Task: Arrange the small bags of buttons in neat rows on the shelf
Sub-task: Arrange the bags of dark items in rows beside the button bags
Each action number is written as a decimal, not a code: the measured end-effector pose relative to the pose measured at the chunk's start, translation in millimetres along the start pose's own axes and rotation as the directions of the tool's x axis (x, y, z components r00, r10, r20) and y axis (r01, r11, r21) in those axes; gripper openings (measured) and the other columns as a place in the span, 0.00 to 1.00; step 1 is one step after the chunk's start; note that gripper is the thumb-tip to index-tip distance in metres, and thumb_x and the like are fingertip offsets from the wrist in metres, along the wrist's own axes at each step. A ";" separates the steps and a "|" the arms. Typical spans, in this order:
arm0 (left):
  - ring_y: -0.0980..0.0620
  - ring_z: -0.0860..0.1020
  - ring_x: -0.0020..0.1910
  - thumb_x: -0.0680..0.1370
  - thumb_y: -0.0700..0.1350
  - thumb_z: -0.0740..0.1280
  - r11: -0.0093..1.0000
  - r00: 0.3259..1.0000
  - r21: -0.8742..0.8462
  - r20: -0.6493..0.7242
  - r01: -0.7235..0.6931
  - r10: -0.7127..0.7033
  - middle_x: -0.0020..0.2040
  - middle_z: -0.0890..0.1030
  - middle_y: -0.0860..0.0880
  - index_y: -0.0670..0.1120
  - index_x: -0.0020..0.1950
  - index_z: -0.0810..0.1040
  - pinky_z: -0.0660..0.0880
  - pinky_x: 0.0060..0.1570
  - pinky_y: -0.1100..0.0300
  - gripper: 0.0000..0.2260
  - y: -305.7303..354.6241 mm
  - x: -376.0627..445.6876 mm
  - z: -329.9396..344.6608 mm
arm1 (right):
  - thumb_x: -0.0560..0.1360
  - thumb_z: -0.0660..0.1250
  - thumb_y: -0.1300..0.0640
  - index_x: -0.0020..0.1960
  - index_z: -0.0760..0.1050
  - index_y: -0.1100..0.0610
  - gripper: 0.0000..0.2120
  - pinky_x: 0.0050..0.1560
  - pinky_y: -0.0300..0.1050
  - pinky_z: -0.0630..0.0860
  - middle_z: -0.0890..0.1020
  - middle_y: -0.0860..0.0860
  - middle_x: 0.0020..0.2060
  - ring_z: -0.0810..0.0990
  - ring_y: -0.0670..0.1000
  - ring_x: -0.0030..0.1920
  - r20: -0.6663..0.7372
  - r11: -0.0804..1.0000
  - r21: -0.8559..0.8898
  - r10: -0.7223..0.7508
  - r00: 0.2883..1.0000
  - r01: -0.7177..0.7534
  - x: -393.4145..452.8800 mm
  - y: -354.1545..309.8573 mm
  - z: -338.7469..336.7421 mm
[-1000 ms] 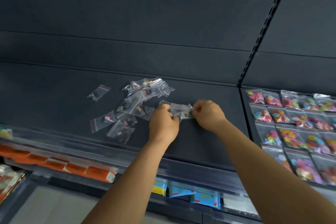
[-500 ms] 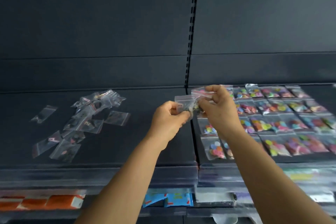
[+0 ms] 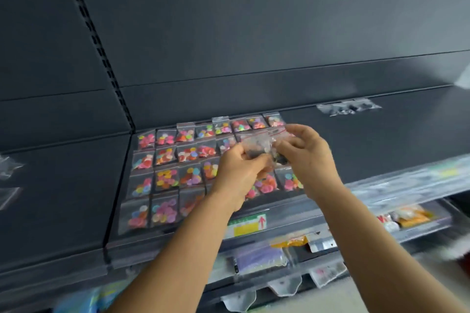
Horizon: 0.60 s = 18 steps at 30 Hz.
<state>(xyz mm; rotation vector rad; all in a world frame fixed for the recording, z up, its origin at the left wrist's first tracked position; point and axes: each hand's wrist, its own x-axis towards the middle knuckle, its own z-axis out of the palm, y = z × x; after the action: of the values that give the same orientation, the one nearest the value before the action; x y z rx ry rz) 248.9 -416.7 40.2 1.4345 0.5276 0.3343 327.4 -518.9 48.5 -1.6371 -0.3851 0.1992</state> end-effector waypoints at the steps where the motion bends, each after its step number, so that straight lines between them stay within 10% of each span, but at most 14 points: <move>1: 0.55 0.81 0.36 0.74 0.38 0.70 1.000 1.000 -0.015 0.011 -0.009 0.009 0.42 0.82 0.48 0.45 0.51 0.77 0.78 0.37 0.63 0.07 0.3 2.5 15.5 | 0.72 0.70 0.60 0.55 0.73 0.52 0.13 0.38 0.36 0.76 0.84 0.47 0.35 0.80 0.43 0.34 0.007 0.999 0.024 0.024 1.000 -0.024 3.2 2.6 -14.1; 6: 0.53 0.82 0.42 0.74 0.38 0.70 0.999 0.999 -0.038 0.038 -0.013 0.015 0.45 0.82 0.48 0.47 0.48 0.78 0.78 0.40 0.65 0.06 2.0 22.8 78.0 | 0.72 0.71 0.62 0.49 0.78 0.58 0.07 0.42 0.42 0.78 0.84 0.54 0.38 0.83 0.52 0.39 0.096 0.969 0.150 0.185 0.978 -0.198 20.9 16.0 -72.9; 18: 0.54 0.80 0.38 0.76 0.40 0.67 0.999 0.964 0.015 0.264 0.037 -0.039 0.40 0.82 0.47 0.43 0.47 0.79 0.80 0.44 0.61 0.02 10.9 107.7 168.9 | 0.72 0.69 0.64 0.36 0.79 0.55 0.07 0.33 0.38 0.76 0.79 0.49 0.29 0.77 0.46 0.31 -0.192 0.968 0.178 0.211 0.959 -0.177 92.1 29.5 -154.3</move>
<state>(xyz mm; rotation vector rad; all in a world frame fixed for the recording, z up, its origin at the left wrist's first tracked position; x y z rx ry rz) 430.4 -502.1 44.4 1.4494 0.3392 0.1064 471.1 -630.7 44.9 -1.5195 -0.0444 0.1976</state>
